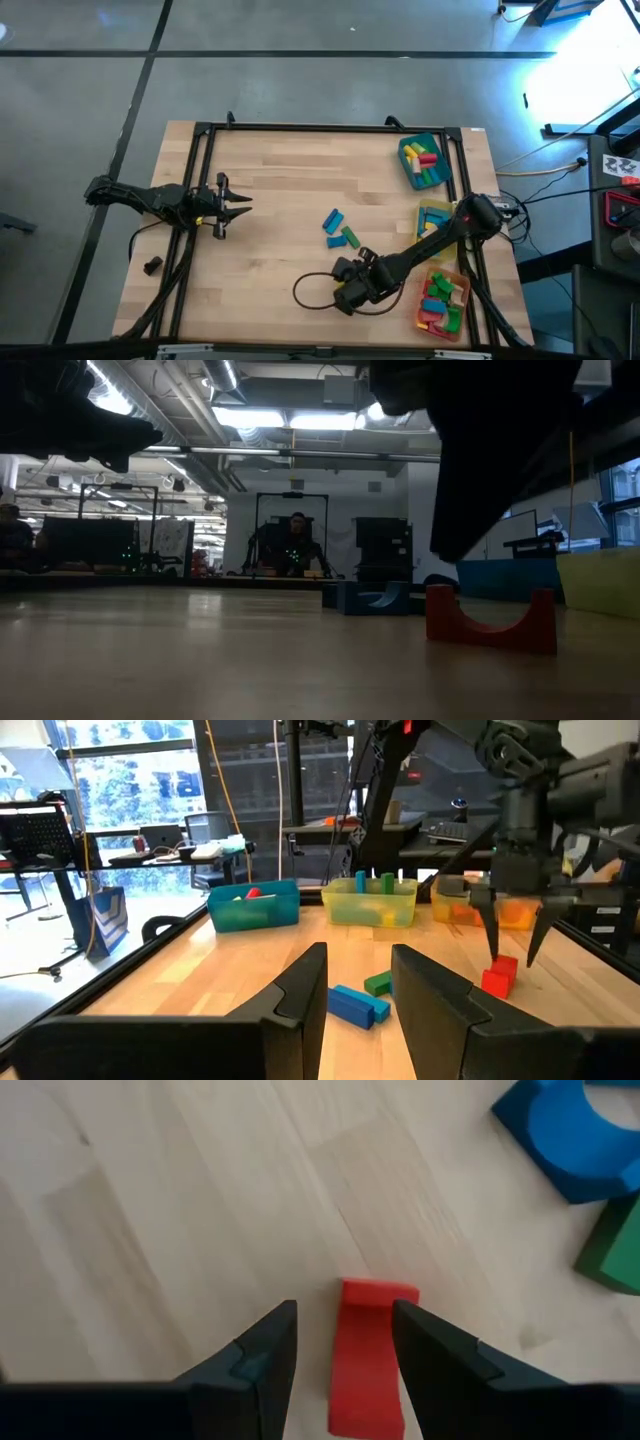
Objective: Sort blocks by size
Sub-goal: Put the red arch block into the orange bin
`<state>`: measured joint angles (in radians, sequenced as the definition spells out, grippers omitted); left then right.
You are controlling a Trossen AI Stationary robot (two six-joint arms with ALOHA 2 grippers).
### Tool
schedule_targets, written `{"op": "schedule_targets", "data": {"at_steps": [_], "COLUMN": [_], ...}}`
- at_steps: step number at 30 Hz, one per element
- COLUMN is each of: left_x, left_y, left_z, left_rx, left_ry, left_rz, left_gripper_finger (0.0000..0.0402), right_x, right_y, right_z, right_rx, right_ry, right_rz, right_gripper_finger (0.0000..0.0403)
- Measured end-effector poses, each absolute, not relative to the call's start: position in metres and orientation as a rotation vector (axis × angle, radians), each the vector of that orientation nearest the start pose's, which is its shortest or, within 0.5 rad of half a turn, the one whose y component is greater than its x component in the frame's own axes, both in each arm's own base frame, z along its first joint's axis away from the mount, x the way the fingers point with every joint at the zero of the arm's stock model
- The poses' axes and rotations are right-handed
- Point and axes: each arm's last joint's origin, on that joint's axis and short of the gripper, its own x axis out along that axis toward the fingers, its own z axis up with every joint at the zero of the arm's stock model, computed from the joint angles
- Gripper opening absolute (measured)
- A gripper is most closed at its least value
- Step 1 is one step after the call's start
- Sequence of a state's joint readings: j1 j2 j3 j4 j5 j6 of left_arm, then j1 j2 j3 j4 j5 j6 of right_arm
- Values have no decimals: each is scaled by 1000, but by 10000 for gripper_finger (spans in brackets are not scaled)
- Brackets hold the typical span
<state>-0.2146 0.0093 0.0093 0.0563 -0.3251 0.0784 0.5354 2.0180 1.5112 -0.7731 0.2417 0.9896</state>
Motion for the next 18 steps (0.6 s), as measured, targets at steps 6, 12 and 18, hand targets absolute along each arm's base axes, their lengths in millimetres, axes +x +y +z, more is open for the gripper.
{"op": "schedule_targets", "data": {"at_steps": [6, 12, 18], "left_x": [96, 96, 96], "left_y": [-11, -11, -11], "left_z": [171, 171, 171], "left_rx": [63, 63, 63], "left_ry": [-50, -50, -50], "left_rz": [112, 112, 113], "left_gripper_finger": [100, 100, 100], "right_x": [352, 354, 352], "right_y": [201, 202, 200], "right_z": [171, 163, 164], "right_rx": [351, 330, 317], "right_ry": [1198, 1201, 1205], "right_rz": [-365, -383, -396], "right_gripper_finger": [166, 166, 166]}}
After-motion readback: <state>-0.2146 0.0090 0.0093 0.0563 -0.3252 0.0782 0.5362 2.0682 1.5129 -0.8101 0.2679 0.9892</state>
